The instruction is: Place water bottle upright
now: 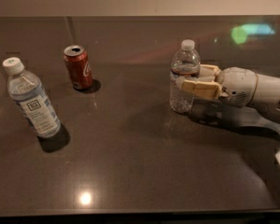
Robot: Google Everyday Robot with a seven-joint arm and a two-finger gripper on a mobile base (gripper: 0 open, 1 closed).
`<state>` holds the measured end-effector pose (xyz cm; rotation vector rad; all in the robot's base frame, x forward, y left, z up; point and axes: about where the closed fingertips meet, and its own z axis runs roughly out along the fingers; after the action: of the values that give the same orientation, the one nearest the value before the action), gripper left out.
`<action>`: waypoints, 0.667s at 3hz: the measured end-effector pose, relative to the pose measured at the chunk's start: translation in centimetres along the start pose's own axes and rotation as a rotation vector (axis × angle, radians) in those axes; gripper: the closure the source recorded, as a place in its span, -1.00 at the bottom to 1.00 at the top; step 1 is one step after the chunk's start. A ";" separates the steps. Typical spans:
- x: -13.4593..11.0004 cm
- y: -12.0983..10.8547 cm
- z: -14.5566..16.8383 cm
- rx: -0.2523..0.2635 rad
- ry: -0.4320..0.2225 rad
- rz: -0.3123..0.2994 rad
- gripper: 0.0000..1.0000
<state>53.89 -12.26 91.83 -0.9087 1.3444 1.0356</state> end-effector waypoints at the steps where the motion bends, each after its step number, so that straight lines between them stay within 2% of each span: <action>1: 0.3 0.0 0.0 0.001 -0.002 -0.007 -0.31; 2: 0.2 0.1 0.2 -0.004 -0.002 -0.008 -0.76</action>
Offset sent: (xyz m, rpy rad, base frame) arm 0.0001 -0.0002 -0.0027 -0.0004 -0.0064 -0.0012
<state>53.89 -12.02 91.61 -0.9149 1.3368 1.0332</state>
